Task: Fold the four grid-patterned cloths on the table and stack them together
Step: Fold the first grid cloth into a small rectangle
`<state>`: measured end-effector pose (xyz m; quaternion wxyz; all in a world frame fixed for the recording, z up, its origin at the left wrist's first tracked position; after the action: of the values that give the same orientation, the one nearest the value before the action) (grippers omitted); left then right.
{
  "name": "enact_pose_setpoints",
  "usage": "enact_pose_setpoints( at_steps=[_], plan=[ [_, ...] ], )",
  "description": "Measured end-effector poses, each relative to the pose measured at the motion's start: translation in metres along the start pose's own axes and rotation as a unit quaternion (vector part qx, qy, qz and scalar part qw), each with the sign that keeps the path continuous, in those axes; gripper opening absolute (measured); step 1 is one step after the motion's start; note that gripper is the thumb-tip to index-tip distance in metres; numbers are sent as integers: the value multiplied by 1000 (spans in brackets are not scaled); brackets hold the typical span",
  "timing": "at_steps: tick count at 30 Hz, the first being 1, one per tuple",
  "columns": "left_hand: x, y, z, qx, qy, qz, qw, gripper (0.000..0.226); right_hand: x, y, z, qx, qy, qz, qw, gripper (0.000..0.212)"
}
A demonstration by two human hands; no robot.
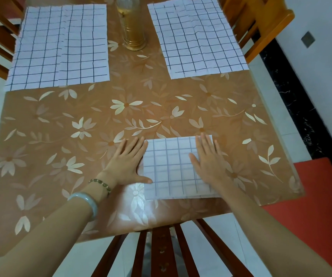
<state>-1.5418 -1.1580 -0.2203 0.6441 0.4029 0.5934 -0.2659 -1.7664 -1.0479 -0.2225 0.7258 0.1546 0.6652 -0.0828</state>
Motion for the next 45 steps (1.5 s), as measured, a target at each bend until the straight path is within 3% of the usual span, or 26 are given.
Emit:
enact_pose_setpoints(
  at_steps=[8,13,17,20,23,26,27,29,34,39,45],
  plan=[
    [-13,-2,-10,26,-38,23,999,144,-12,6,-31,32,12,8,999,69],
    [-20,-7,-68,55,42,-8,998,115,-13,3,-32,25,10,14,1000,71],
    [-16,-18,-95,36,87,-4,996,109,-37,4,-34,68,-96,-41,992,56],
    [-19,-22,-97,5,64,2,998,115,-50,16,-48,178,-254,-77,948,41],
    [-23,-28,-96,-13,58,14,998,118,-46,30,-59,293,-337,-43,894,35],
    [-25,-30,-97,-23,55,13,998,118,-34,39,-53,368,-483,14,794,25],
    [-25,-30,-97,-27,59,13,998,118,-33,39,-49,377,-501,28,778,20],
    [-24,-29,-97,-34,71,15,997,118,-33,37,-45,374,-490,52,786,10],
    [-25,-29,-97,-41,77,19,996,118,-29,34,-45,372,-491,105,780,10],
    [-27,-30,-98,-49,80,36,995,119,-36,34,-44,373,-445,70,811,33],
    [-28,-31,-98,-58,82,45,994,122,-54,40,-26,338,-502,60,794,7]
  ],
)
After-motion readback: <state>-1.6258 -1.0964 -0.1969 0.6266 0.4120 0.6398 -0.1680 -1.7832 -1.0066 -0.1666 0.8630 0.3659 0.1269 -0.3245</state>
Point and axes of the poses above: each hand's wrist, its own y-axis away from the middle knuckle, its own x-axis out of the palm, z = x × y, the point moved 8 cm from there along -y, towards the middle knuckle, and after that the axes turned 6 degrees about -z, right-handed, at the moved point
